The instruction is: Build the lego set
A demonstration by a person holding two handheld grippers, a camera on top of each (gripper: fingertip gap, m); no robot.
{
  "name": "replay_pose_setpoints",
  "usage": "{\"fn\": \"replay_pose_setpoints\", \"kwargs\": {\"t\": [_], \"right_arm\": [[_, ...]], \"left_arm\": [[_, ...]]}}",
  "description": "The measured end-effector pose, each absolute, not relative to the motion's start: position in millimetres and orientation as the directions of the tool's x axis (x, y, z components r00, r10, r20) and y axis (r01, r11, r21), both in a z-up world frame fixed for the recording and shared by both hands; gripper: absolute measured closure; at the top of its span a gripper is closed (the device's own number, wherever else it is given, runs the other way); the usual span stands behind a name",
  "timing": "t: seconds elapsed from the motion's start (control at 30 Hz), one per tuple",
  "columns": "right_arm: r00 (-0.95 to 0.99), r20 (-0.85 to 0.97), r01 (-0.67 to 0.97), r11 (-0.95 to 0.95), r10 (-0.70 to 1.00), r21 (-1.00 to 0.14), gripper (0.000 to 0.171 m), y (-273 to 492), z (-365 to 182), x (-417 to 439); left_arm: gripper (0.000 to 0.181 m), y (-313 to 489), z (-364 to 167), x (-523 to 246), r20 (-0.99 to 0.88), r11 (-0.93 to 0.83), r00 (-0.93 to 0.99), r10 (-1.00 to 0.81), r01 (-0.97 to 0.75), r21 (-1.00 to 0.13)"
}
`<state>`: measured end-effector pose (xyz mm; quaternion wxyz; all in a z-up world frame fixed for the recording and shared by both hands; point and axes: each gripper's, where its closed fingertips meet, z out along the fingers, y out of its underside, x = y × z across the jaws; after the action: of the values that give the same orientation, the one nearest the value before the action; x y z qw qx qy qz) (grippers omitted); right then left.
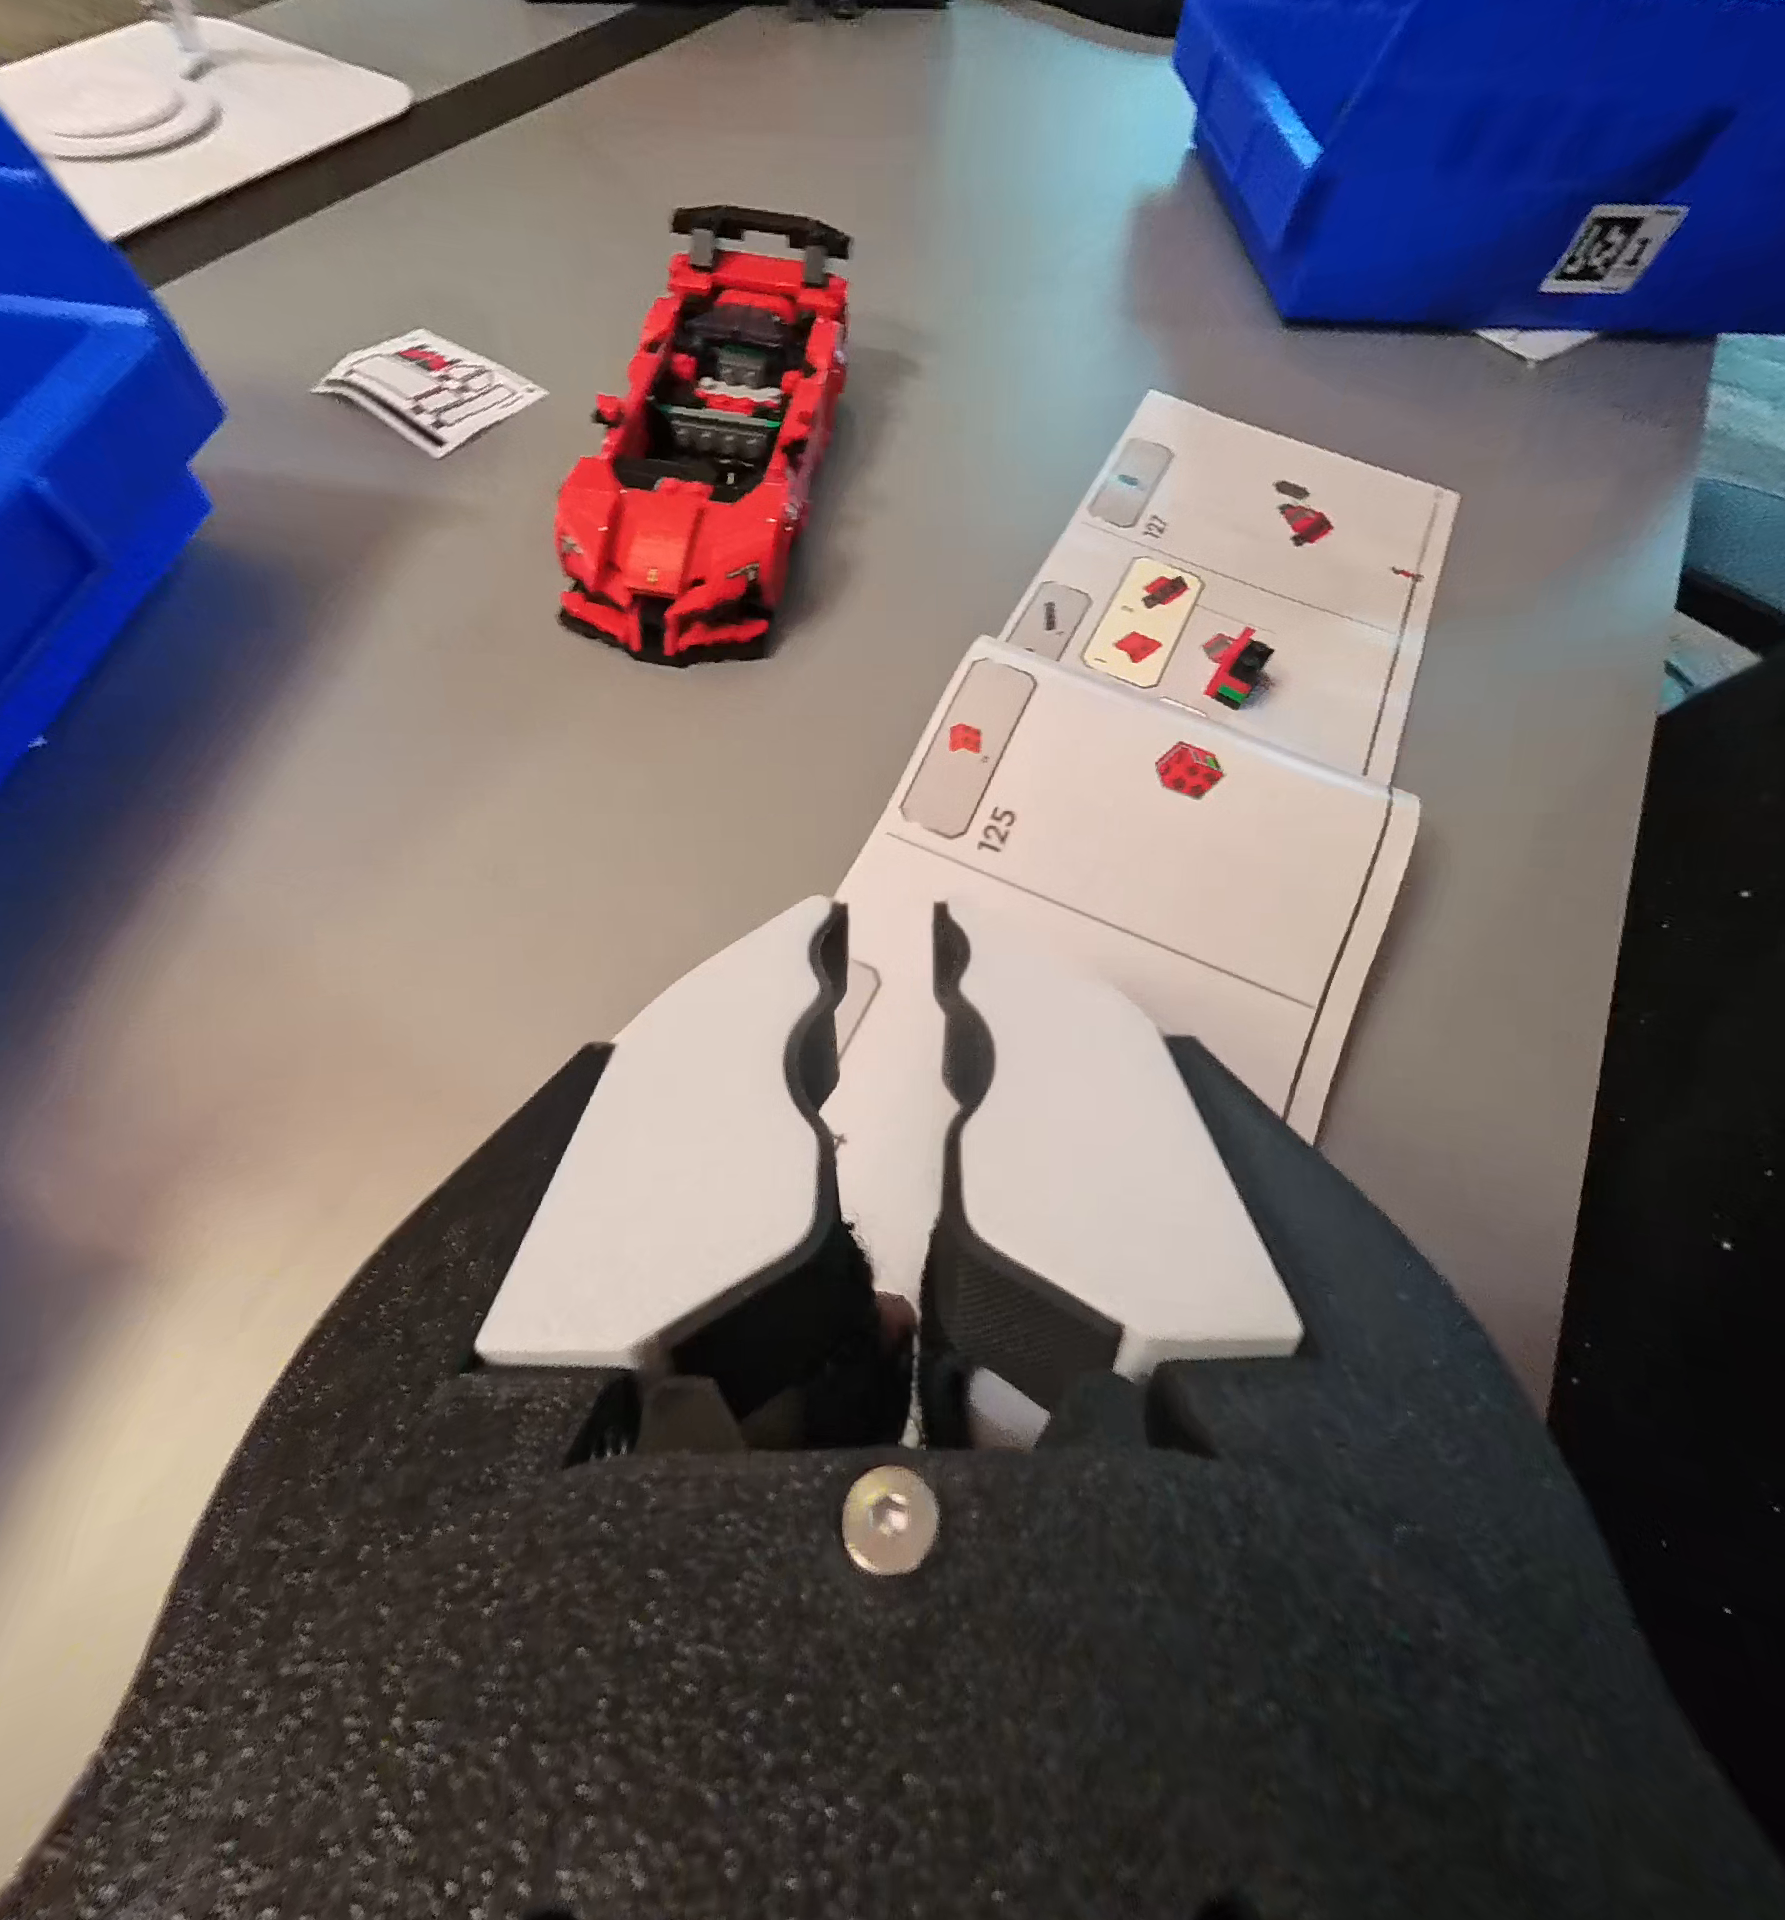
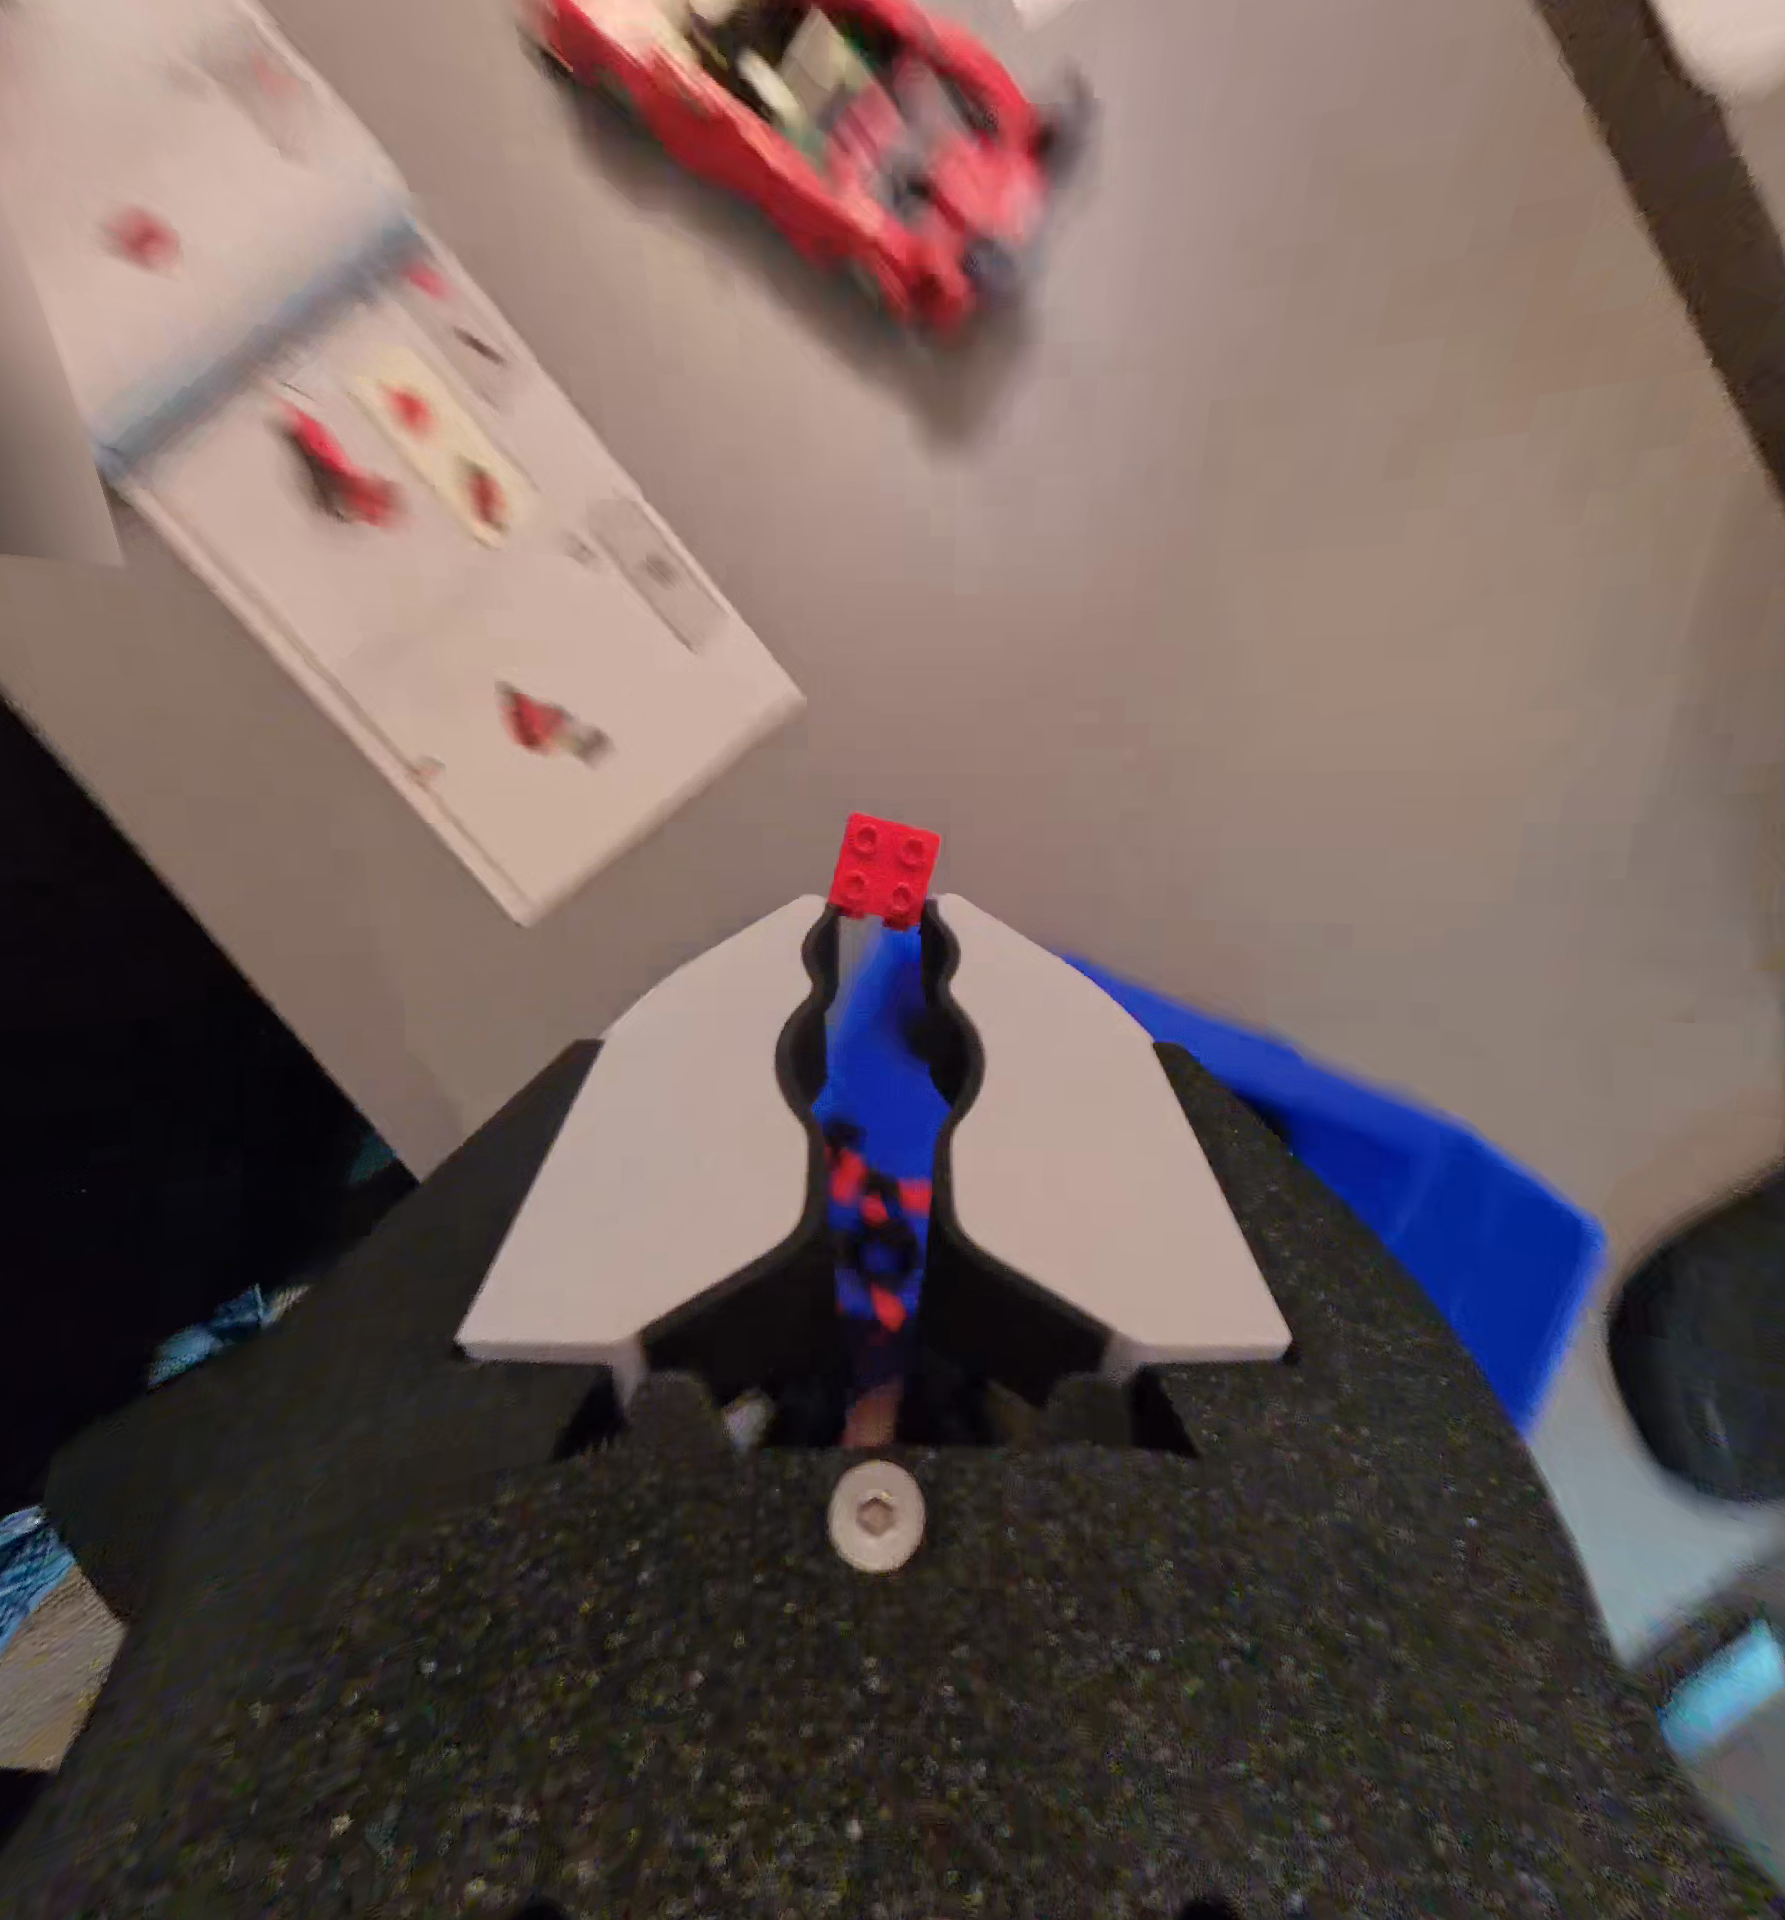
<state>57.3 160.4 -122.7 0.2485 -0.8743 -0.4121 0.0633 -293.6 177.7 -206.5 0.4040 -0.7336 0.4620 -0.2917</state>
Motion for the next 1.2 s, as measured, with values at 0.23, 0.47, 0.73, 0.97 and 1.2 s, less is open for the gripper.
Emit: {"fn": "replay_pose_setpoints", "kwargs": {"t": [0.23,0.47,0.73,0.97,1.2], "right_arm": [[0.168,0.122,0.848,-0.081,0.978,-0.524,0.156,126.7,-169.0,-75.4],[-0.093,0.005,0.932,0.089,0.996,-0.352,0.156,117.9,-241.7,-101.4],[-0.164,-0.032,0.938,0.146,0.986,-0.316,0.156,122.2,-262.3,-109.8],[-0.108,-0.046,0.939,0.086,0.993,-0.333,0.156,122.0,-266.0,-109.5],[-0.061,-0.049,0.934,0.039,0.997,-0.355,0.147,123.3,-265.2,-109.2]], "left_arm": [[0.166,154.6,-203.8,-267.8,0.090,-0.189,0.254,-0.963,-0.399,-0.897],[0.166,136.9,-214.1,-254.8,0.133,-0.191,0.170,-0.976,-0.392,-0.900],[0.167,140.0,-218.8,-255.2,0.160,-0.219,0.178,-0.971,-0.387,-0.896],[0.169,140.9,-217.3,-256.7,0.174,-0.232,0.183,-0.968,-0.373,-0.898],[0.169,142.5,-215.4,-257.6,0.202,-0.258,0.188,-0.961,-0.351,-0.900]]}}
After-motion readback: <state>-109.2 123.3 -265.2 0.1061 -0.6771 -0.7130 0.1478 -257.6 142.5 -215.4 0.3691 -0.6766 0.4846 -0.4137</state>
